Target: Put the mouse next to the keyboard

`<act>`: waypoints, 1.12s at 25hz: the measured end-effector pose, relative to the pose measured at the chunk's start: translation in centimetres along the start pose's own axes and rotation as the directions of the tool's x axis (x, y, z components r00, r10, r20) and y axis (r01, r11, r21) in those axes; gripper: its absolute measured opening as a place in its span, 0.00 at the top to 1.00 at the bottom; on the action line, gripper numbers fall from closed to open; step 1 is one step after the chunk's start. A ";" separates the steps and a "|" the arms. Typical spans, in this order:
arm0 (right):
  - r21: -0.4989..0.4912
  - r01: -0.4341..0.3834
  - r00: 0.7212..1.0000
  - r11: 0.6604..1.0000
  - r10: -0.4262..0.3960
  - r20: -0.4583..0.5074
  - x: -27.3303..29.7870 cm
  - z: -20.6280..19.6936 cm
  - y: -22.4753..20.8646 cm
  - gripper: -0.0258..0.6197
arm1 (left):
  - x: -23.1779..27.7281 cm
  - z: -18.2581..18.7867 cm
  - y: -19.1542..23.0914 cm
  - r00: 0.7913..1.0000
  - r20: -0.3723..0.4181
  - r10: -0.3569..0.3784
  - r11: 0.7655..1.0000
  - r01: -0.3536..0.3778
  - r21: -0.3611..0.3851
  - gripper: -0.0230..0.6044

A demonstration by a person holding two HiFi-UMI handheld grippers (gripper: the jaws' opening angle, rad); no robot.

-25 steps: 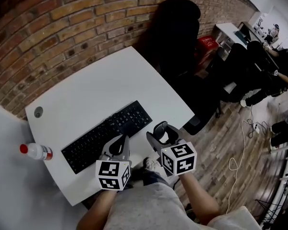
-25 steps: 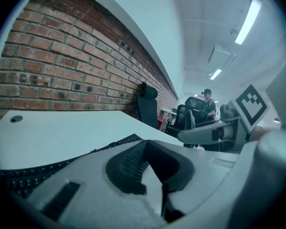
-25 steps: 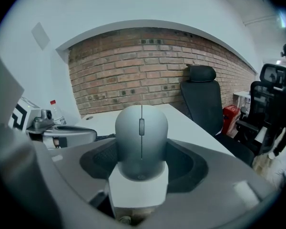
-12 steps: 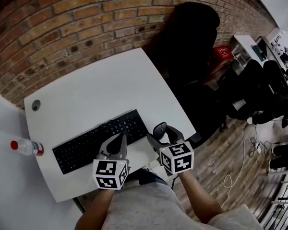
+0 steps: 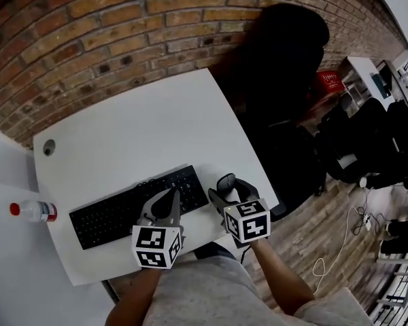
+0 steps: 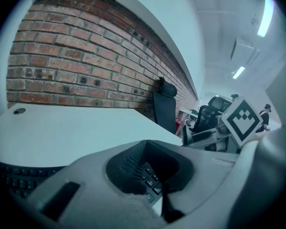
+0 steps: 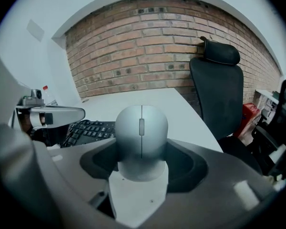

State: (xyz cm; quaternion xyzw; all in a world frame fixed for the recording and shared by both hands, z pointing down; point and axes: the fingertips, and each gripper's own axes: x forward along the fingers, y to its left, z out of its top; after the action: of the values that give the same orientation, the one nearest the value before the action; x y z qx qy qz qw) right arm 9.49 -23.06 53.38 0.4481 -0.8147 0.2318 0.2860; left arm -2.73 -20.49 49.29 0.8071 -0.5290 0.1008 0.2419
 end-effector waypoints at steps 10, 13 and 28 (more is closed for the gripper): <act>0.021 0.007 0.994 1.000 -0.004 -0.108 2.4 -1.9 -1.3 0.49 | 1.0 -0.6 0.7 0.999 -0.026 0.030 0.999 -0.030 -0.021 0.98; 0.024 0.009 0.991 1.000 -0.006 -0.130 2.7 -2.3 -1.6 0.49 | 1.2 -0.7 0.7 0.999 -0.029 0.032 0.999 -0.033 -0.025 0.98; -0.003 0.014 0.987 1.000 -0.014 -0.157 4.1 -2.0 -1.8 0.49 | 1.5 -0.4 1.2 0.998 -0.021 0.054 0.998 -0.055 -0.040 0.98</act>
State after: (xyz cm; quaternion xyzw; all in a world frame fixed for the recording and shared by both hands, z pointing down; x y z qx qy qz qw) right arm 9.79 -25.08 57.79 0.4340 -0.7866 0.2637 0.3514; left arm -3.13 -21.91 50.60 0.7862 -0.5503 0.1047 0.2610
